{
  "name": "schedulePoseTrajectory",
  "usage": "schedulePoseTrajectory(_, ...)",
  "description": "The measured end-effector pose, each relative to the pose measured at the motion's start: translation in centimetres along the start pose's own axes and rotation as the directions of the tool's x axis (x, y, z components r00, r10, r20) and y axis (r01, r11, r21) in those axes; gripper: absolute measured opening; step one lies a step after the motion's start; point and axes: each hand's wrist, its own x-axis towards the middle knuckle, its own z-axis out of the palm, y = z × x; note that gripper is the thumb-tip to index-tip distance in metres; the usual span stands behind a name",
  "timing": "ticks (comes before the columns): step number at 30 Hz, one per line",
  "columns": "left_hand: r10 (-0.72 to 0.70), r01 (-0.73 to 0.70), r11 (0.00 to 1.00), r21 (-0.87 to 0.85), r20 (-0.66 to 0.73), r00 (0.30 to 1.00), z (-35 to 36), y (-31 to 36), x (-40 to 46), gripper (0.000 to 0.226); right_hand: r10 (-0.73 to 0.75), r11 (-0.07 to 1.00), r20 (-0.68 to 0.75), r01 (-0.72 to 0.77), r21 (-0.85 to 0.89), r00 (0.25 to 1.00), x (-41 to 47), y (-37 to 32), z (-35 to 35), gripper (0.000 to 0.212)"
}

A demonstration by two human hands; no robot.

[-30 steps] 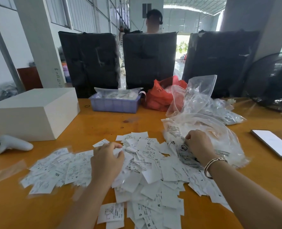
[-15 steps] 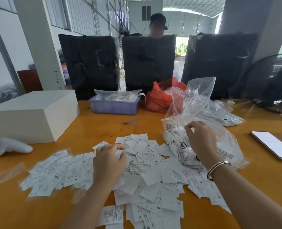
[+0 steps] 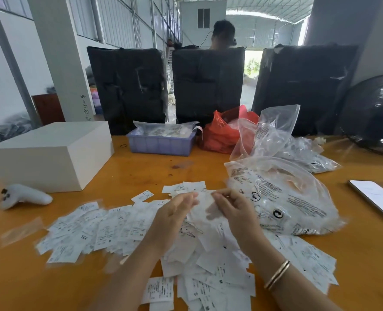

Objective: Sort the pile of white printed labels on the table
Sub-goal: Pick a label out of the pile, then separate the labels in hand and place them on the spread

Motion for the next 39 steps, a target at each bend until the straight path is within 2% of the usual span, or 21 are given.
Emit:
schedulePoseTrajectory(2,-0.023,0.023,1.000,-0.015,0.010,1.000,0.2,-0.1,0.1,0.037,0.005,1.000,0.050,-0.004,-0.015,0.999,-0.4,0.4,0.4,0.007)
schedulePoseTrajectory(5,-0.042,0.038,0.997,-0.064,-0.067,0.997,0.5,-0.5,0.3,0.011,0.013,1.000,0.071,-0.015,0.026,0.997,-0.5,0.8,0.7,0.006)
schedulePoseTrajectory(8,-0.071,0.056,0.993,-0.104,-0.150,0.986,0.4,-0.8,0.4,0.010,0.031,0.995,0.056,-0.036,0.089,0.998,-0.5,1.1,0.7,0.015)
schedulePoseTrajectory(13,-0.110,0.094,0.993,-0.073,-0.262,0.959,0.3,-1.2,0.7,0.006,0.030,0.980,-0.014,-0.027,0.195,0.999,0.0,1.5,-0.1,0.022)
schedulePoseTrajectory(15,-0.134,0.101,0.987,-0.128,-0.287,0.949,0.0,-1.2,0.8,0.005,0.062,0.958,-0.056,-0.044,0.284,0.996,0.3,1.5,-0.3,0.030)
schedulePoseTrajectory(17,-0.164,0.108,0.974,-0.199,-0.293,0.942,-0.2,-1.2,0.9,0.006,0.077,0.959,-0.105,-0.045,0.279,0.991,0.5,1.5,-0.5,0.041)
schedulePoseTrajectory(20,-0.204,0.119,0.949,-0.292,-0.282,0.937,-0.3,-1.2,1.0,0.016,0.050,0.986,-0.149,-0.025,0.167,0.988,0.8,1.7,-1.0,0.053)
schedulePoseTrajectory(22,-0.227,0.117,0.930,-0.348,-0.294,0.928,-0.3,-1.3,1.1,0.018,-0.017,1.000,-0.133,0.018,0.009,0.991,0.8,1.7,-1.0,0.042)
schedulePoseTrajectory(23,-0.239,0.115,0.922,-0.371,-0.309,0.920,-0.3,-1.4,1.1,0.019,-0.073,0.988,-0.122,0.055,-0.147,0.990,0.8,1.8,-0.9,0.036)
schedulePoseTrajectory(24,-0.250,0.113,0.915,-0.388,-0.323,0.913,-0.4,-1.4,1.1,0.021,-0.138,0.932,-0.097,0.096,-0.350,0.986,1.0,2.0,-0.7,0.027)
schedulePoseTrajectory(26,-0.262,0.109,0.905,-0.410,-0.338,0.904,-0.4,-1.5,1.1,0.026,-0.178,0.680,0.002,0.125,-0.723,0.984,1.2,2.7,-0.4,0.016)
schedulePoseTrajectory(28,-0.274,0.112,0.895,-0.432,-0.335,0.901,-0.5,-1.6,1.1,0.029,-0.080,0.444,0.057,0.087,-0.892,0.995,1.1,3.2,-0.1,0.028)
schedulePoseTrajectory(30,-0.271,0.113,0.897,-0.427,-0.330,0.904,-0.4,-1.6,1.0,0.028,-0.031,0.323,0.096,0.101,-0.941,0.995,1.0,3.2,0.4,0.033)
schedulePoseTrajectory(35,-0.277,0.126,0.911,-0.394,-0.355,0.893,-0.2,-1.6,1.0,0.025,-0.040,0.201,0.201,0.205,-0.958,0.979,1.2,3.0,0.7,0.038)
schedulePoseTrajectory(37,-0.282,0.128,0.905,-0.405,-0.348,0.894,-0.2,-1.6,1.0,0.021,-0.108,0.213,0.186,0.205,-0.955,0.977,1.2,3.1,0.6,0.036)
schedulePoseTrajectory(39,-0.288,0.126,0.891,-0.437,-0.329,0.899,-0.2,-1.4,0.9,0.021,-0.187,0.348,0.126,0.186,-0.919,0.974,1.1,3.0,0.4,0.032)
